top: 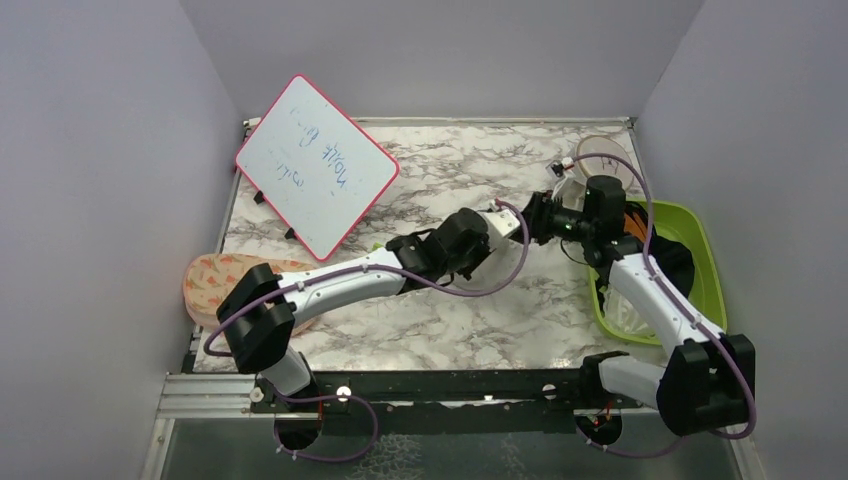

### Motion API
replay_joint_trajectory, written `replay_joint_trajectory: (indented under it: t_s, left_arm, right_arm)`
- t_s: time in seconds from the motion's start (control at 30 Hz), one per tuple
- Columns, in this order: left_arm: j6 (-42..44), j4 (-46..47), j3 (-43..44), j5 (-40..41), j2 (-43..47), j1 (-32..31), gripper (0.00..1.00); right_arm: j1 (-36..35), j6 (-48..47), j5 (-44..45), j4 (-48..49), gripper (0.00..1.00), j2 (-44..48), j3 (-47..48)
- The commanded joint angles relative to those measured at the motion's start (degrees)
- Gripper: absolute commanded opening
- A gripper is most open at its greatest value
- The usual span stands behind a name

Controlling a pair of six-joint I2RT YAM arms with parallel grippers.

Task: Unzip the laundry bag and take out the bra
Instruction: Adjust the laundry bag at the center of the board.

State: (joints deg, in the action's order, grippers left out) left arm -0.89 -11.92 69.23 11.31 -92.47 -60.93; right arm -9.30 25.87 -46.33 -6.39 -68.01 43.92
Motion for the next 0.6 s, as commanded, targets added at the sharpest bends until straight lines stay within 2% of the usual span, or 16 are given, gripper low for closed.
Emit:
replay_joint_trajectory:
  t_s: [0.0,0.13,0.27,0.4,0.5,0.57]
  left_arm:
    - [-1.90,3.07,-3.94,-13.57,5.65,4.98,0.00]
    - [-3.76,4.52,-6.40,-22.07,7.74,9.58,0.00]
    - [-5.07,6.77,-8.04,-28.44,8.88,11.83,0.00]
    - [-5.45,8.19,-8.48,-31.83,9.04,12.47,0.00]
    - [-6.02,8.48,-8.77,-33.04,8.81,12.72,0.00]
    - [-6.30,8.32,-8.44,-33.94,8.77,12.82,0.00]
  right_arm:
    - [-0.04,-5.03,0.43,10.05,0.50,4.26,-3.76]
    - [-0.06,-4.83,-5.79,23.16,0.50,8.86,-11.49]
    - [-0.05,-4.45,-16.77,41.92,0.49,9.71,-19.84]
    - [-0.05,-1.33,-15.13,61.43,0.52,11.72,-28.30]
    - [-0.29,-5.06,-14.90,60.86,0.54,10.79,-28.72]
    - [-0.77,-8.39,-20.27,60.88,0.51,9.02,-27.85]
